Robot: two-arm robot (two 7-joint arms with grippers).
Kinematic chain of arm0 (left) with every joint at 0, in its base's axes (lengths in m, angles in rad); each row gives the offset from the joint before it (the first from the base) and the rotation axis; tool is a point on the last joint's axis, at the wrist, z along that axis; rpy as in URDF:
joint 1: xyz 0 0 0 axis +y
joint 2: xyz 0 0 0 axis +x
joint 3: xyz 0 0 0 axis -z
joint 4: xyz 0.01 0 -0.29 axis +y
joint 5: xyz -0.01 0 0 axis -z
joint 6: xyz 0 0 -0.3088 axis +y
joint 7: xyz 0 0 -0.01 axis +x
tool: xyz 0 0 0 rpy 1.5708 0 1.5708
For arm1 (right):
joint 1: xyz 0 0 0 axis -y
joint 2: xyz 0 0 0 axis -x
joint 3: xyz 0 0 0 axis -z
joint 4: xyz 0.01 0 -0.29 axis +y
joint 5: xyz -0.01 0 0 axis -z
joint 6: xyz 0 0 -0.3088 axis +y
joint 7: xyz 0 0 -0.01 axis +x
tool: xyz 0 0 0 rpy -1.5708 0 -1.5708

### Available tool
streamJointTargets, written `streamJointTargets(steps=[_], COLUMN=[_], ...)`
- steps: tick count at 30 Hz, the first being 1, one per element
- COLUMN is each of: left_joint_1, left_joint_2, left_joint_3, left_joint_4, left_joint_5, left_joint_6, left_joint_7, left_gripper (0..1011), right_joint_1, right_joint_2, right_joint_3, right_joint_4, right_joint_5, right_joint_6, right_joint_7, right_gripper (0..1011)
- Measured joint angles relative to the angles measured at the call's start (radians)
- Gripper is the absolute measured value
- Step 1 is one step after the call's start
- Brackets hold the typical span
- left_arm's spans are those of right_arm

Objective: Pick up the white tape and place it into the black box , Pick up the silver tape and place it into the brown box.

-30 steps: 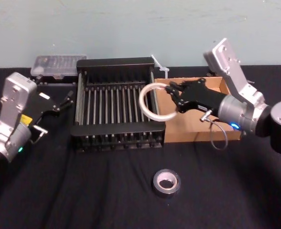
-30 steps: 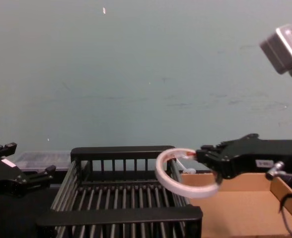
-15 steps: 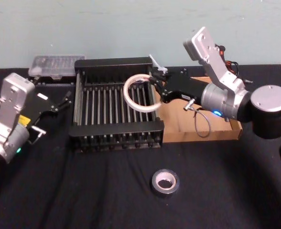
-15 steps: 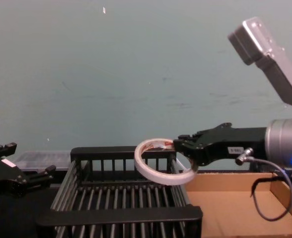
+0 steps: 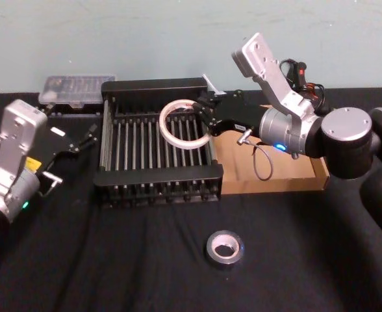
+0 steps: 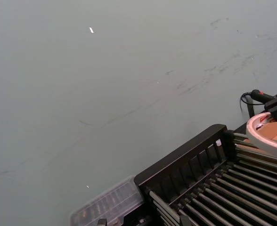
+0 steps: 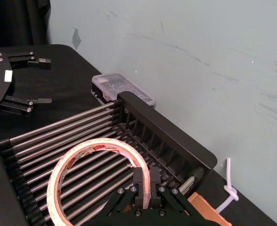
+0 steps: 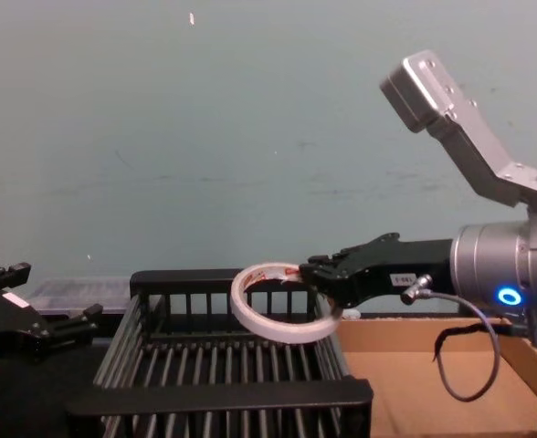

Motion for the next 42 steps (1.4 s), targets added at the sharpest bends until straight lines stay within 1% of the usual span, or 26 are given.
streamJointTargets(steps=[3, 16, 19, 20, 22, 23, 24, 26, 27, 29, 31, 33, 34, 35, 36, 39, 41, 42], left_joint_1=[0.000, 0.000, 0.000, 0.000, 0.000, 0.000, 0.000, 0.000, 0.000, 0.000, 0.000, 0.000, 0.000, 0.000, 0.000, 0.000, 0.000, 0.000], left_joint_2=[0.000, 0.000, 0.000, 0.000, 0.000, 0.000, 0.000, 0.000, 0.000, 0.000, 0.000, 0.000, 0.000, 0.000, 0.000, 0.000, 0.000, 0.000], left_joint_3=[0.000, 0.000, 0.000, 0.000, 0.000, 0.000, 0.000, 0.000, 0.000, 0.000, 0.000, 0.000, 0.000, 0.000, 0.000, 0.000, 0.000, 0.000], left_joint_4=[0.000, 0.000, 0.000, 0.000, 0.000, 0.000, 0.000, 0.000, 0.000, 0.000, 0.000, 0.000, 0.000, 0.000, 0.000, 0.000, 0.000, 0.000], left_joint_5=[0.000, 0.000, 0.000, 0.000, 0.000, 0.000, 0.000, 0.000, 0.000, 0.000, 0.000, 0.000, 0.000, 0.000, 0.000, 0.000, 0.000, 0.000], left_joint_6=[0.000, 0.000, 0.000, 0.000, 0.000, 0.000, 0.000, 0.000, 0.000, 0.000, 0.000, 0.000, 0.000, 0.000, 0.000, 0.000, 0.000, 0.000], left_joint_7=[0.000, 0.000, 0.000, 0.000, 0.000, 0.000, 0.000, 0.000, 0.000, 0.000, 0.000, 0.000, 0.000, 0.000, 0.000, 0.000, 0.000, 0.000], left_gripper=[1001, 1001, 1001, 1001, 1001, 1001, 1001, 1001, 1001, 1001, 1001, 1001, 1001, 1001, 1001, 1001, 1001, 1002], right_joint_1=[0.004, 0.001, 0.001, 0.001, 0.000, 0.000, 0.000, 0.000, 0.000, 0.000, 0.000, 0.000, -0.001, -0.001, -0.001, -0.001, -0.001, -0.001], right_joint_2=[-0.004, -0.002, -0.002, -0.002, -0.001, -0.001, -0.001, -0.001, -0.001, -0.001, -0.001, -0.001, 0.000, 0.000, 0.000, 0.000, 0.000, 0.000], right_joint_3=[-0.001, -0.001, 0.000, 0.000, 0.000, 0.000, 0.000, 0.000, 0.001, 0.001, 0.001, 0.001, 0.001, 0.001, 0.001, 0.001, 0.001, 0.001], right_joint_4=[0.008, 0.004, 0.003, 0.002, 0.002, 0.002, 0.001, 0.001, 0.001, 0.001, 0.001, 0.000, 0.000, 0.000, 0.000, 0.000, 0.000, -0.001], right_joint_5=[-0.002, -0.001, -0.001, -0.001, -0.001, -0.001, -0.001, -0.001, 0.000, 0.000, 0.000, 0.000, 0.000, 0.000, 0.000, 0.001, 0.001, 0.001], right_joint_6=[-0.003, -0.002, -0.002, -0.001, -0.001, -0.001, -0.001, -0.001, -0.001, -0.001, -0.001, 0.000, 0.000, 0.000, 0.000, 0.000, 0.000, 0.000], right_joint_7=[0.000, -0.001, -0.002, -0.002, -0.002, -0.002, -0.002, -0.002, -0.002, -0.002, -0.002, -0.002, -0.002, -0.002, -0.002, -0.002, -0.002, -0.002], right_gripper=[94, 94, 135, 194, 210, 248, 307, 346, 399, 445, 527, 568, 626, 659, 659, 786, 821, 874])
